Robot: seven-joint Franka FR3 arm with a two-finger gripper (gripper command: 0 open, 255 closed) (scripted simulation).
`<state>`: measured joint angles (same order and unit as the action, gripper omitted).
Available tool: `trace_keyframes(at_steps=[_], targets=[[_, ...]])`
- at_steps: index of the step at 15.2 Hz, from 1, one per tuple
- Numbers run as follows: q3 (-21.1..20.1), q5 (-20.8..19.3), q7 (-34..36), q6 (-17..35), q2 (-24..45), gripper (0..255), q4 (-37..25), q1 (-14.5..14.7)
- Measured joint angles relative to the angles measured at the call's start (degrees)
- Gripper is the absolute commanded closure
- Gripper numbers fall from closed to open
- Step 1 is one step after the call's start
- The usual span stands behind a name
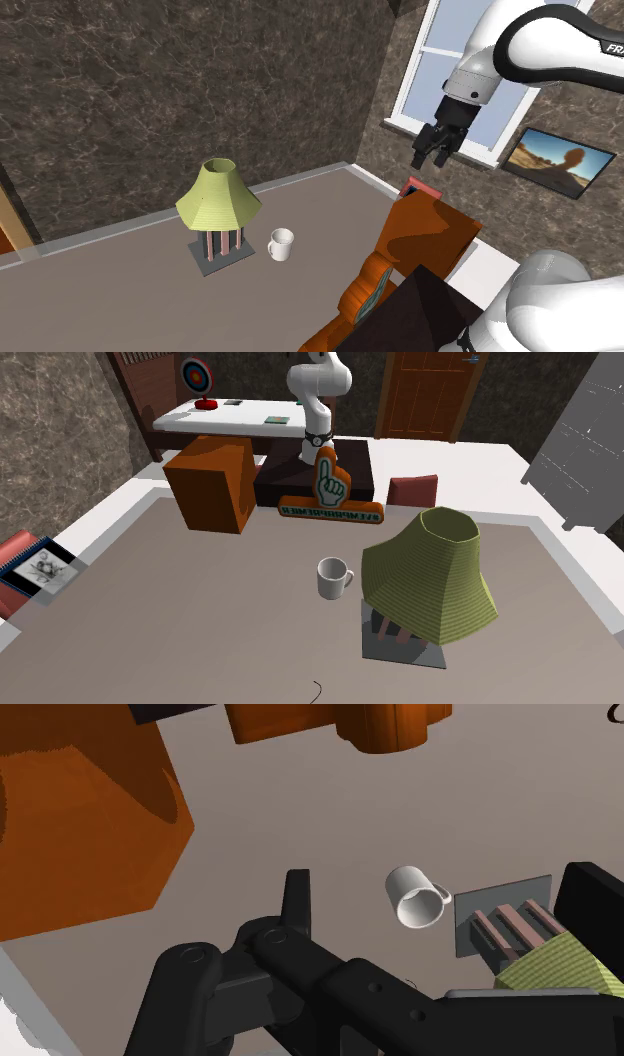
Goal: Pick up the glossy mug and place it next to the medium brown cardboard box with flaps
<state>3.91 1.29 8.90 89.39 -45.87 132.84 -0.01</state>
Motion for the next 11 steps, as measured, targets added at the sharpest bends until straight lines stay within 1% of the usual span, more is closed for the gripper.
trace_keyframes(at_steps=[2, 6, 11], targets=[[-0.22, 0.15, 0.25, 0.82, 0.24, 0, 0.57, 0.07], [-0.80, 0.63, 0.93, 7.81, 4.01, 0, 3.73, 0.34], [-1.68, 1.36, 1.88, 18.07, 10.41, 0, 7.37, 0.82]])
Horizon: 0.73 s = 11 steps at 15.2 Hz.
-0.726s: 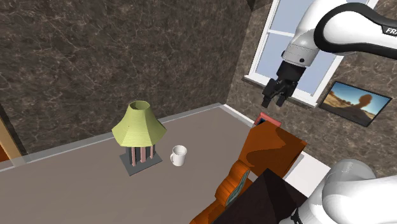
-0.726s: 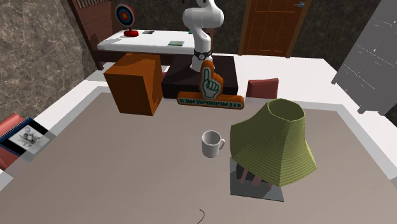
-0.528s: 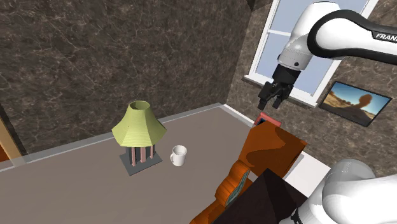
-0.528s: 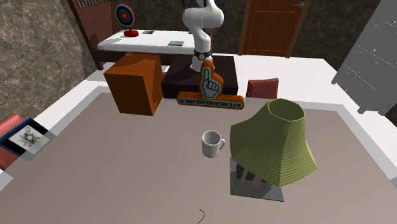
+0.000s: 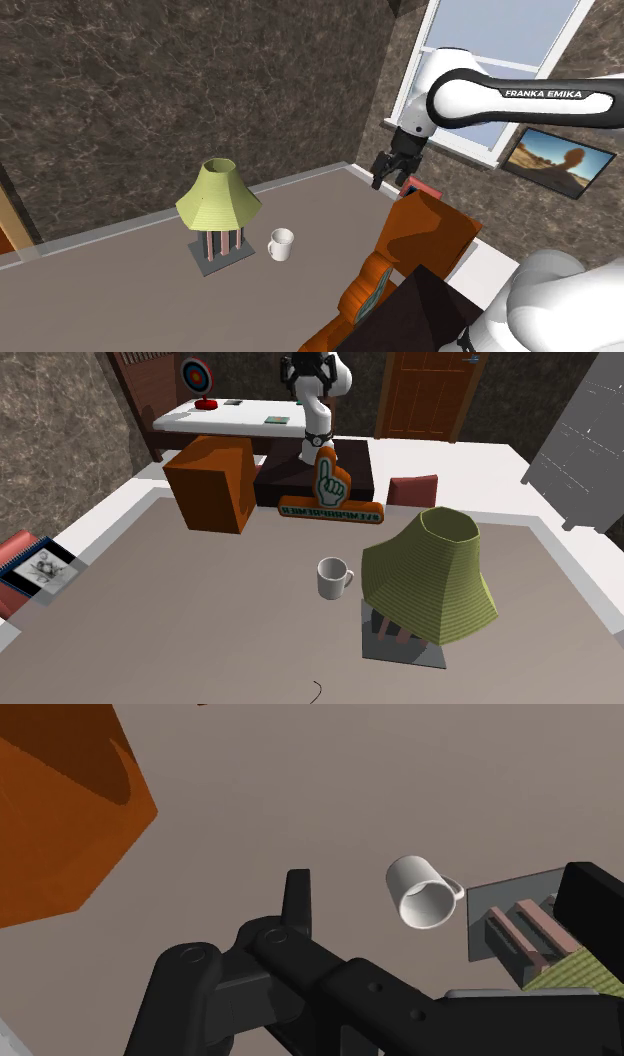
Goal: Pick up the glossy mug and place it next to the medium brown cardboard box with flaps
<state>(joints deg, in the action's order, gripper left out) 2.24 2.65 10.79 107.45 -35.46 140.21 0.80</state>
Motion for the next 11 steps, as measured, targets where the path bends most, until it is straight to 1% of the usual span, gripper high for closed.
trace_keyframes(at_steps=[6, 11], targets=[[-0.93, 0.84, 1.00, 11.89, 10.32, 0, 1.26, 0.63], [-1.86, 1.58, 2.09, 21.58, 20.92, 0, 0.09, 1.31]])
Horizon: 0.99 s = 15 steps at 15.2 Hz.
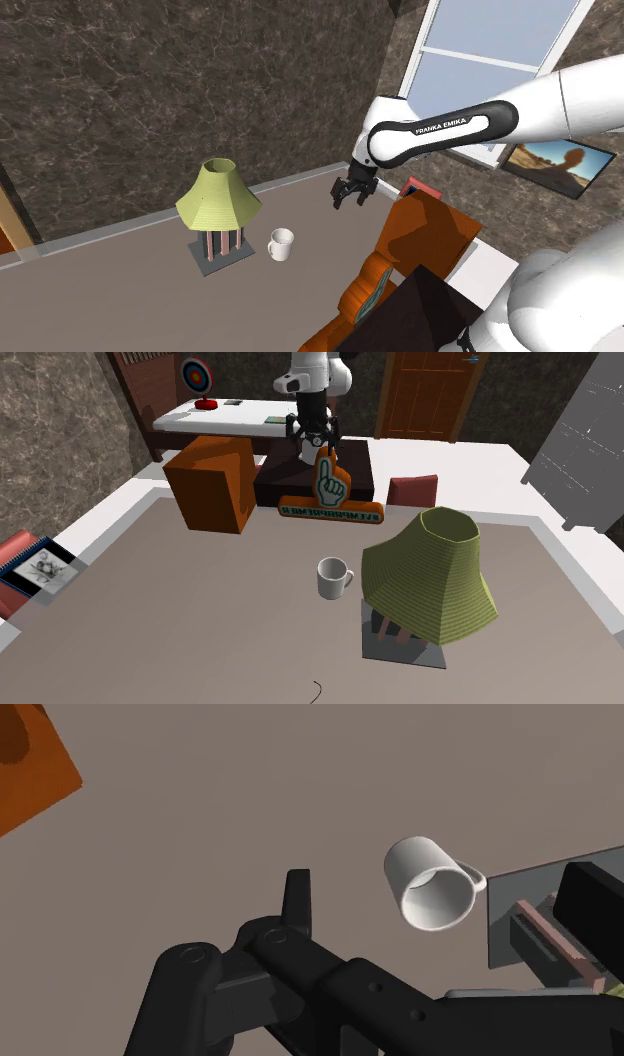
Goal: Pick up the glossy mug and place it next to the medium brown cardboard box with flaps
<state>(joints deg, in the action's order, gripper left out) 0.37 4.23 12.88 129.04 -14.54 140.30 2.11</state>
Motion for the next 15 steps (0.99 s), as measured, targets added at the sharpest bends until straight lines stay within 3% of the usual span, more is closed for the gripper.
trace_keyframes(at_steps=[7, 15], targets=[[-0.54, 0.52, 0.80, 10.16, 15.94, 0, -6.13, 0.48], [-0.99, 0.53, 2.53, 17.97, 33.47, 0, -16.25, 1.36]])
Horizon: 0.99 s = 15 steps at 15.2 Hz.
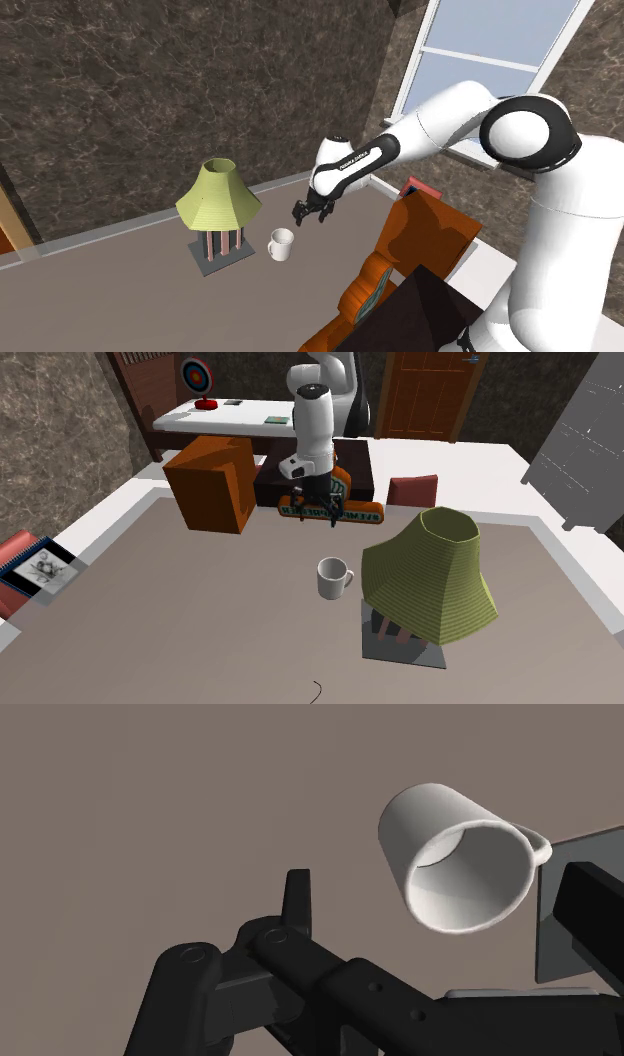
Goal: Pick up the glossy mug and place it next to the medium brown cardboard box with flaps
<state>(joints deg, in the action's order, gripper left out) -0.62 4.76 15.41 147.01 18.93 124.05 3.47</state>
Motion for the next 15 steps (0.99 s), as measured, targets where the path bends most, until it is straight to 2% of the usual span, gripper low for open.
trace_keyframes(at_steps=[7, 15], targets=[[0.14, -0.19, 1.19, 3.25, 16.07, 0, -13.15, 0.64], [0.03, -0.14, 1.39, 5.87, 22.92, 0, -17.41, 0.88]])
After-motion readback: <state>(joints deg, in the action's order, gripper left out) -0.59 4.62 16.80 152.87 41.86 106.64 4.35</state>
